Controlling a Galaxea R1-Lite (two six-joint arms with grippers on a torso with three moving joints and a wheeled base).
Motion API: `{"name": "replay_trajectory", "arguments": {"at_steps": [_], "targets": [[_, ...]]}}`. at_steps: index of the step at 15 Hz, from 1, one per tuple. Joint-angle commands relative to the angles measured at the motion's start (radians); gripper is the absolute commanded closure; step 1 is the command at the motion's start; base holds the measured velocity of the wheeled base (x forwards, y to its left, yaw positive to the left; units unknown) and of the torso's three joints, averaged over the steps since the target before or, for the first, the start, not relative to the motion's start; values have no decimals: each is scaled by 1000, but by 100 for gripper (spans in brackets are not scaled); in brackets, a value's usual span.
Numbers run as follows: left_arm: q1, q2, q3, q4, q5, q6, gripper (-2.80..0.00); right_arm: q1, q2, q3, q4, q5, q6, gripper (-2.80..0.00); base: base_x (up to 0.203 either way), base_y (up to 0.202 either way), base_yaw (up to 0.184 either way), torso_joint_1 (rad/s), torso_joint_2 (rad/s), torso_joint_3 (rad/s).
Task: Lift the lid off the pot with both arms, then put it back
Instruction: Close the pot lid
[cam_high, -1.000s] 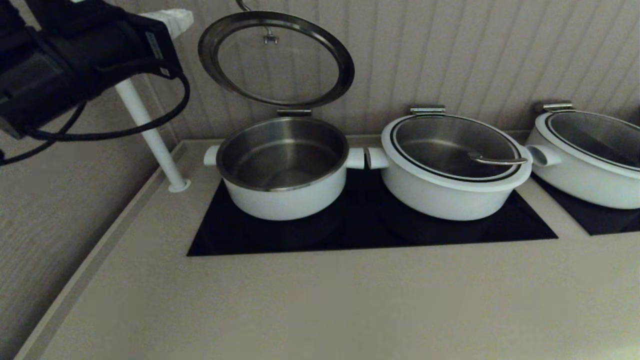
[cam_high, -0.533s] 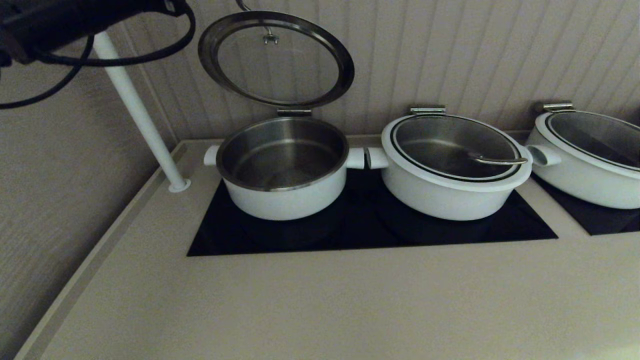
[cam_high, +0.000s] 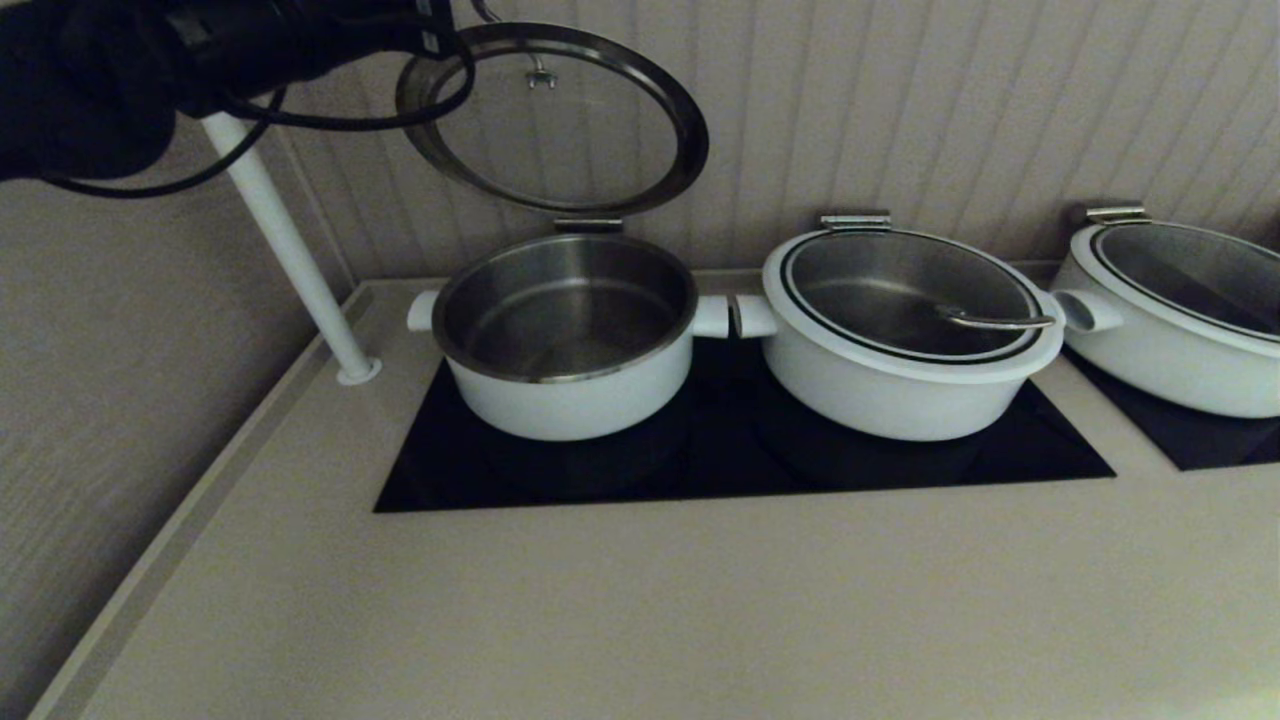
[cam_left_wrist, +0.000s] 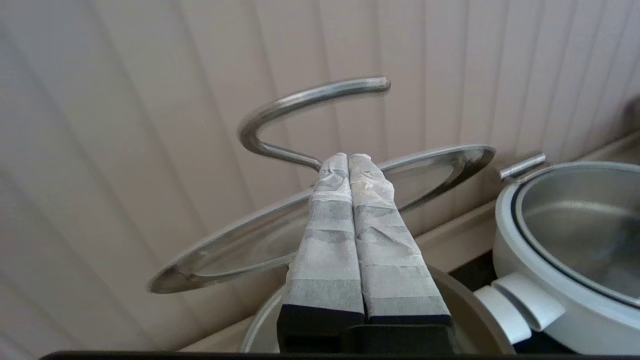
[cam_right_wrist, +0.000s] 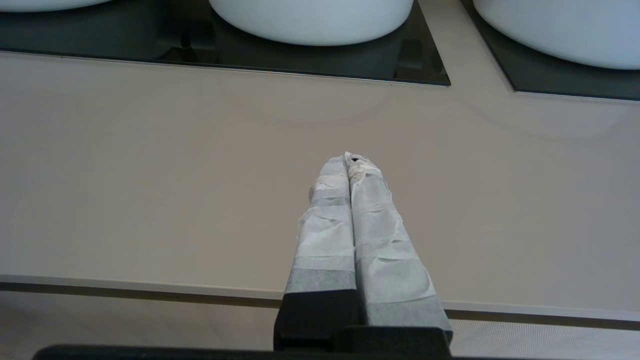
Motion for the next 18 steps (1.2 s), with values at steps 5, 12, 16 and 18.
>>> {"name": "replay_trajectory", "arguments": {"at_steps": [5, 12, 16, 18], "targets": [[6, 105, -75, -1, -1, 3, 0, 0, 1, 0, 0, 1, -1, 0, 0, 0, 0, 0, 0, 0], [32, 123, -75, -5, -2, 3, 0, 0, 1, 0, 0, 1, -1, 0, 0, 0, 0, 0, 0, 0], [53, 120, -80, -13, -3, 3, 0, 0, 1, 0, 0, 1, -1, 0, 0, 0, 0, 0, 0, 0], [63, 115, -81, -15, -3, 4, 0, 0, 1, 0, 0, 1, -1, 0, 0, 0, 0, 0, 0, 0]]}}
